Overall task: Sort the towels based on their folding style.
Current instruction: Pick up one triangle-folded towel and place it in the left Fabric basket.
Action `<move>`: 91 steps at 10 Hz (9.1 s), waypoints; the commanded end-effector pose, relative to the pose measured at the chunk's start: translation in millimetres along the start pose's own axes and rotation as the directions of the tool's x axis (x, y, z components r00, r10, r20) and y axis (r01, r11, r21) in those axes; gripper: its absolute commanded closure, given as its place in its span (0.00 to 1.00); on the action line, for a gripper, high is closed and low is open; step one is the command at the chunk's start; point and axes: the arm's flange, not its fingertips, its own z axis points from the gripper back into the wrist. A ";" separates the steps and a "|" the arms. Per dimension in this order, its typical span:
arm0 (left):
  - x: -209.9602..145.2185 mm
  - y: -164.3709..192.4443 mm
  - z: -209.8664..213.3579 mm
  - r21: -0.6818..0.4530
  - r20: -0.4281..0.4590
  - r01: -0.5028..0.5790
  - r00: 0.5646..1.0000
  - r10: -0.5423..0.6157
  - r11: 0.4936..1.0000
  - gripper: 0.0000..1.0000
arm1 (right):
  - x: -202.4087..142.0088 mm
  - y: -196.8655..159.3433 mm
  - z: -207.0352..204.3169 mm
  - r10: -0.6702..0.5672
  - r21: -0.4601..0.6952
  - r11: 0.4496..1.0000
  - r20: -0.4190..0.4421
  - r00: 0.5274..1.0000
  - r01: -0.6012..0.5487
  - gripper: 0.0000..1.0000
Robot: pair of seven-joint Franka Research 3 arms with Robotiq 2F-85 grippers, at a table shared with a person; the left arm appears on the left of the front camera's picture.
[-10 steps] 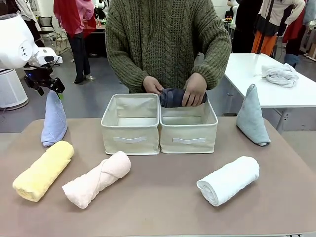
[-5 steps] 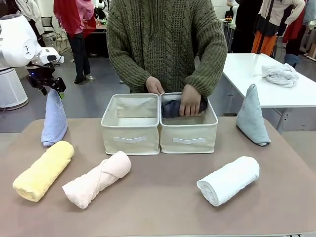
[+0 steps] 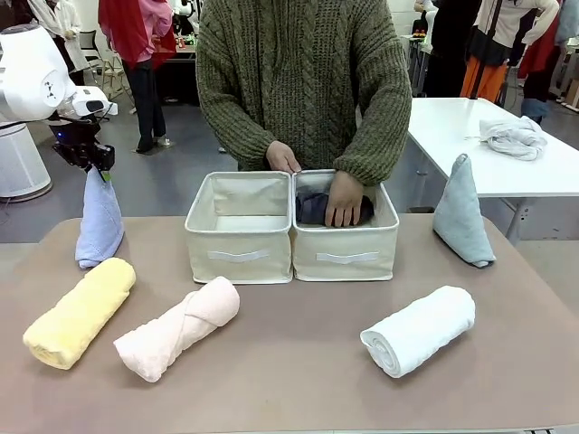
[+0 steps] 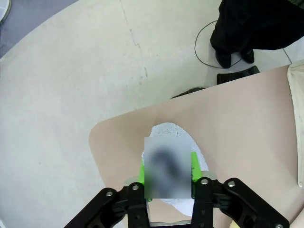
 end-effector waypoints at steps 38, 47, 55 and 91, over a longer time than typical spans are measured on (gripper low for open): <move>-278.6 74.6 341.0 -0.248 -0.036 0.518 0.840 -0.542 0.819 0.85 | 0.6 0.4 -0.8 0.003 0.014 1.000 0.011 1.000 -0.003 0.00; -265.7 80.5 343.0 -0.207 -0.047 0.506 0.849 -0.526 0.837 0.85 | 0.6 0.4 -0.8 0.003 0.014 1.000 0.011 1.000 -0.003 0.00; -103.2 -29.3 365.6 -0.030 0.004 0.676 0.737 -0.676 0.737 0.85 | 0.6 0.4 -0.8 0.003 0.014 1.000 0.011 1.000 -0.003 0.00; -91.5 -223.7 329.6 -0.076 0.219 0.989 0.143 -0.965 0.129 0.85 | 0.6 0.4 -0.8 0.003 0.014 1.000 0.011 1.000 -0.003 0.00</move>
